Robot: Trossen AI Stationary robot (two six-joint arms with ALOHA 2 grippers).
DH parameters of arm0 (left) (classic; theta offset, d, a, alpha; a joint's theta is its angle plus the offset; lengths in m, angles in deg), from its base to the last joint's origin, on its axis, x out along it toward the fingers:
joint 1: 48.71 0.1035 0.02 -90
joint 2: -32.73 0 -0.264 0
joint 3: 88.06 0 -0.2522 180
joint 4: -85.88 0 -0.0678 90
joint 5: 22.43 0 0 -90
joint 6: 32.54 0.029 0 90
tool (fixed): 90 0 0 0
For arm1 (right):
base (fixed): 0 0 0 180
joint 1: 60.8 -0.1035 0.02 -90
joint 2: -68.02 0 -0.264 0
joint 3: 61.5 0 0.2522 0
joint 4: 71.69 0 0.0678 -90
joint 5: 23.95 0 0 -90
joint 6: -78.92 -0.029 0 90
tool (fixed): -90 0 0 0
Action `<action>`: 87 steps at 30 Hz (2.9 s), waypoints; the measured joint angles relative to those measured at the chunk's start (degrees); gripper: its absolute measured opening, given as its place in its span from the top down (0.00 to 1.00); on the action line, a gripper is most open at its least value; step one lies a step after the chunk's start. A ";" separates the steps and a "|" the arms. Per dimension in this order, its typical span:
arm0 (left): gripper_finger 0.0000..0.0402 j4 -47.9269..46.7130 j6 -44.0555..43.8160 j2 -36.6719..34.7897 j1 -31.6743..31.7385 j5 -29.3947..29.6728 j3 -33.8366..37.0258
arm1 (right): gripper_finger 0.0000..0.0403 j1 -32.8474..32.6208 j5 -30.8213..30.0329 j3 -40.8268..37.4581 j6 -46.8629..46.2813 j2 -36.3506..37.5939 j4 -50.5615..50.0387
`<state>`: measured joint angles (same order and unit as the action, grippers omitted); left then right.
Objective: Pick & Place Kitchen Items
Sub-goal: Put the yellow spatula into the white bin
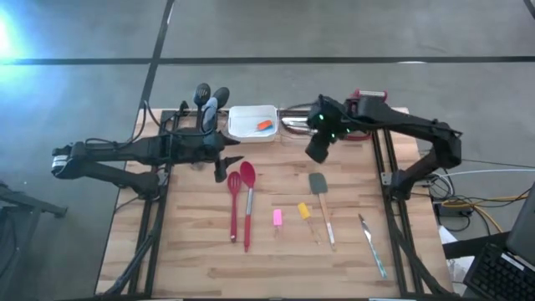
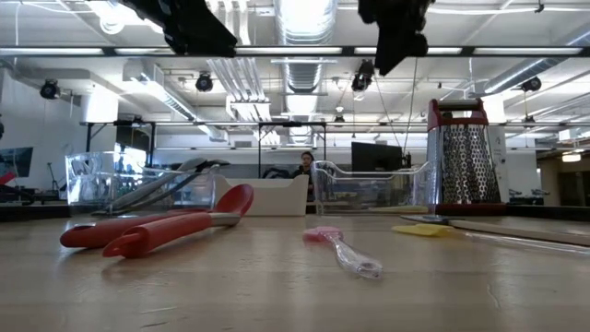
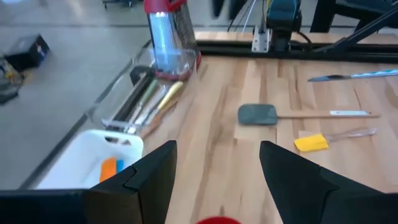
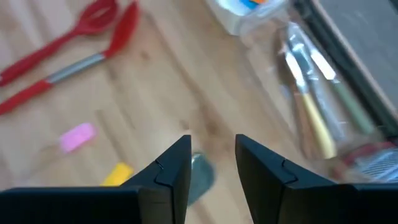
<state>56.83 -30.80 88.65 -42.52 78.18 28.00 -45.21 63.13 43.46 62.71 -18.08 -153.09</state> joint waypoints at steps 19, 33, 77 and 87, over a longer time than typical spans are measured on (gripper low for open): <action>0.41 -6.71 -3.32 0.24 0.00 0.00 1.99 | 0.79 -31.91 -12.02 -7.61 -32.48 1.62 -1.18; 0.41 -2.31 -3.49 0.35 0.00 0.00 5.49 | 0.69 -34.35 -7.86 -22.81 -29.09 -5.86 11.80; 0.41 -2.12 -4.80 0.35 0.00 -0.02 5.49 | 0.84 -29.40 -0.47 -21.14 -27.11 -25.30 26.18; 0.42 -2.10 -5.10 0.35 0.00 -0.02 5.49 | 0.95 -29.35 0.92 -19.19 -26.95 -21.44 26.36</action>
<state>54.73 -35.91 89.00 -42.52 78.16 33.49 -74.56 64.05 24.27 35.77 -39.52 -126.73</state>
